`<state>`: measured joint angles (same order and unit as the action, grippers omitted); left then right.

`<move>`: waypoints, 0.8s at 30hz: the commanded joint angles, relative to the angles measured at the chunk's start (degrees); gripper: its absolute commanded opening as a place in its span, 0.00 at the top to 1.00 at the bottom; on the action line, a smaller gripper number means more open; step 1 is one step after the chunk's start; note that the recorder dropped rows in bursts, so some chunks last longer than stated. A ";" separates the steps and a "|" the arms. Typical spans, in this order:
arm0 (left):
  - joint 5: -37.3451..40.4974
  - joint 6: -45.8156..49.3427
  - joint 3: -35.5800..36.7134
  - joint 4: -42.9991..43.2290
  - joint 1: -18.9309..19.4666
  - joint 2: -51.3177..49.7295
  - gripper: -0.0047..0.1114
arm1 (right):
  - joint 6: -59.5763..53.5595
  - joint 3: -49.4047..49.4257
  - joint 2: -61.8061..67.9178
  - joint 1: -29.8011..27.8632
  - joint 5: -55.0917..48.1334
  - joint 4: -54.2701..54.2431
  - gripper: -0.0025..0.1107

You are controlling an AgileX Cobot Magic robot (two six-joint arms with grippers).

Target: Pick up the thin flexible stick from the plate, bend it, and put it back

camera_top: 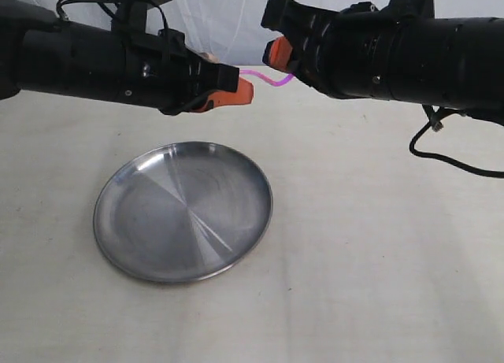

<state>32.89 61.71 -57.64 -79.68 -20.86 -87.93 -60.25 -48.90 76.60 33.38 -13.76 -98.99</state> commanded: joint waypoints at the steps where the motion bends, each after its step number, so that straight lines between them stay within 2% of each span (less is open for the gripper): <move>1: 2.67 0.20 0.52 -0.65 -0.42 0.03 0.96 | -1.05 -0.51 -0.31 0.39 -0.72 -0.96 0.99; 6: 6.27 2.90 0.52 -3.99 -0.42 0.03 0.96 | -1.05 -0.51 -0.31 0.39 1.05 -0.96 0.99; 10: 12.10 7.70 0.52 -9.42 -0.42 0.03 0.96 | -1.05 -0.98 -0.31 0.39 1.29 -0.96 0.99; 15: 16.28 7.41 0.52 -9.41 -0.42 0.03 0.96 | -1.63 -5.10 -0.31 0.39 1.57 -0.96 0.99; 19: 19.92 10.21 0.52 -13.00 -0.51 0.03 0.96 | -1.72 -6.30 -0.31 0.39 1.69 -0.96 0.99; 24: 19.85 16.90 0.52 -20.27 -4.52 0.03 0.96 | -1.72 -6.24 -0.20 0.39 0.81 -0.96 0.99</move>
<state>48.81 75.58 -56.48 -92.08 -23.60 -88.64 -61.42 -55.50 75.63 33.38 -11.36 -101.08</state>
